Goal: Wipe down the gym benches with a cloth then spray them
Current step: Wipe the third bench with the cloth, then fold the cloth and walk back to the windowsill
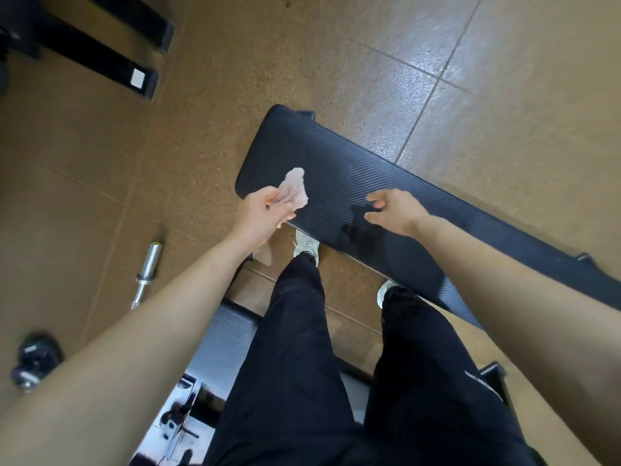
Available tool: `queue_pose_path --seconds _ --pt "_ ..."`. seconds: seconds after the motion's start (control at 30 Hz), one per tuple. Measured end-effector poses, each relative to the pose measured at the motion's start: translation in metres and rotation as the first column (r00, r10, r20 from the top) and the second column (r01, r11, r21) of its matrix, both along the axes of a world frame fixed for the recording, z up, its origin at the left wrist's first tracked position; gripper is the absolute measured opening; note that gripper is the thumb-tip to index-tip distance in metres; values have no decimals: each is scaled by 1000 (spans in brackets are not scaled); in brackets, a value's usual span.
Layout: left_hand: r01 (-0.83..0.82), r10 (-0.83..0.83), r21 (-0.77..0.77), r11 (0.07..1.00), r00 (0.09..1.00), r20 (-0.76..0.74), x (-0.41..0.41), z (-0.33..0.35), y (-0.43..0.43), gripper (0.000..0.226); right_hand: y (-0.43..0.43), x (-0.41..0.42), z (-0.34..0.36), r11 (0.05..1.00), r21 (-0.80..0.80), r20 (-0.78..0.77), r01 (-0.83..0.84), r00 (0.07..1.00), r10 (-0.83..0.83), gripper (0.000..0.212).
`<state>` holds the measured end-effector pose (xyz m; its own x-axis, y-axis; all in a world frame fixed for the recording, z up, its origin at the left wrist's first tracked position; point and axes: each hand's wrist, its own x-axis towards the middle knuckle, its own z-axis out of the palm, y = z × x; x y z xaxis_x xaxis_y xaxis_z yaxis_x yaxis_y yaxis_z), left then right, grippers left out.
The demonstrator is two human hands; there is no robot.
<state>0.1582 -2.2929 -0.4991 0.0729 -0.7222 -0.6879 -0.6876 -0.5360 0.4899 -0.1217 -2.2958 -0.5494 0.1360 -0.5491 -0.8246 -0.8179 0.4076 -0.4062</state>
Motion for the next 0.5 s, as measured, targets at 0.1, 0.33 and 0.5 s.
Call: queue_pose_path --seconds 0.1,0.33,0.5 --pt "26 -29 -32 999 995 -97 -53 44 19 26 41 -18 55 963 -51 199 266 947 -251 55" --pt "250 -229 -16 968 857 -462 -166 142 61 19 130 -62 180 743 -331 472 582 783 -404 74" --pt "534 -424 17 845 690 -586 -219 189 80 30 202 -96 236 471 -438 383 766 633 -673 36"
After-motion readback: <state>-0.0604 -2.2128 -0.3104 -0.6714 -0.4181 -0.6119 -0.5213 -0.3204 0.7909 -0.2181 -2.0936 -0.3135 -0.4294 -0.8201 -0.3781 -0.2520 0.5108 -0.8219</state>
